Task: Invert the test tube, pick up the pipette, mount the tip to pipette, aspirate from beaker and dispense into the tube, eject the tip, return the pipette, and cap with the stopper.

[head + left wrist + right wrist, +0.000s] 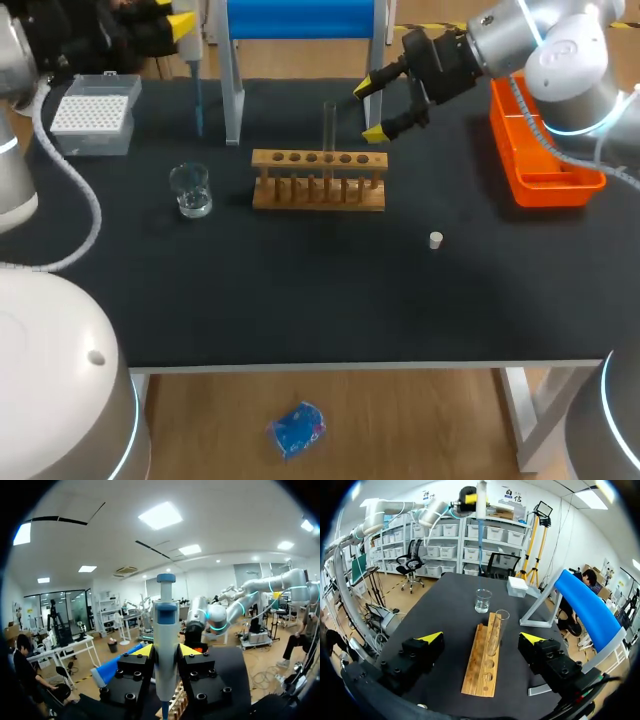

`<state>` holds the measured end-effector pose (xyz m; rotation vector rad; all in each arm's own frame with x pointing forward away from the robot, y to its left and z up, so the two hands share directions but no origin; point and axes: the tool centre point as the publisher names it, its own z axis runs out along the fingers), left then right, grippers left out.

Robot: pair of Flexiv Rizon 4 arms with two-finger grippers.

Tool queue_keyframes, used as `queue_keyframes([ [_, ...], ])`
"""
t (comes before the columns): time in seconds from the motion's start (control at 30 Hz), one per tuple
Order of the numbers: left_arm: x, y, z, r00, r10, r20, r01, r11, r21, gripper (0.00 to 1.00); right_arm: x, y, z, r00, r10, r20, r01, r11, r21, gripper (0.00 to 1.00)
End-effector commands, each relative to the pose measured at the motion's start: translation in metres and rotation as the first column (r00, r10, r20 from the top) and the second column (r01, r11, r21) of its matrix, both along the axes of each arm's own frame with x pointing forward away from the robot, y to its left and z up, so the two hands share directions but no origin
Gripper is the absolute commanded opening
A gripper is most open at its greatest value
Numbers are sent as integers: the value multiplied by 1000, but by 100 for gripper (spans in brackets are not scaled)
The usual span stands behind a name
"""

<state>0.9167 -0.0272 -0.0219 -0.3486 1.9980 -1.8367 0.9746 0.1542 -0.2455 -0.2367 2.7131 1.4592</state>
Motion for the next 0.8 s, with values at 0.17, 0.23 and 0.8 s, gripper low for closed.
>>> queue_keyframes([
  [0.17, 24, -52, 29, 987, -157, -26, 157, 987, 30, 0, 0, -1, 0, 1000, 1, 1, -1, 1000, -1, 100],
  [0.23, 27, -66, 34, 982, -188, -23, 189, 982, 27, 0, 0, -1, 0, 1000, 1, 1, -1, 1000, -1, 100],
  [0.8, 62, -139, 44, 934, -354, -39, 353, 935, -37, 0, 0, -1, 0, 1000, 1, 1, -1, 1000, -1, 100],
])
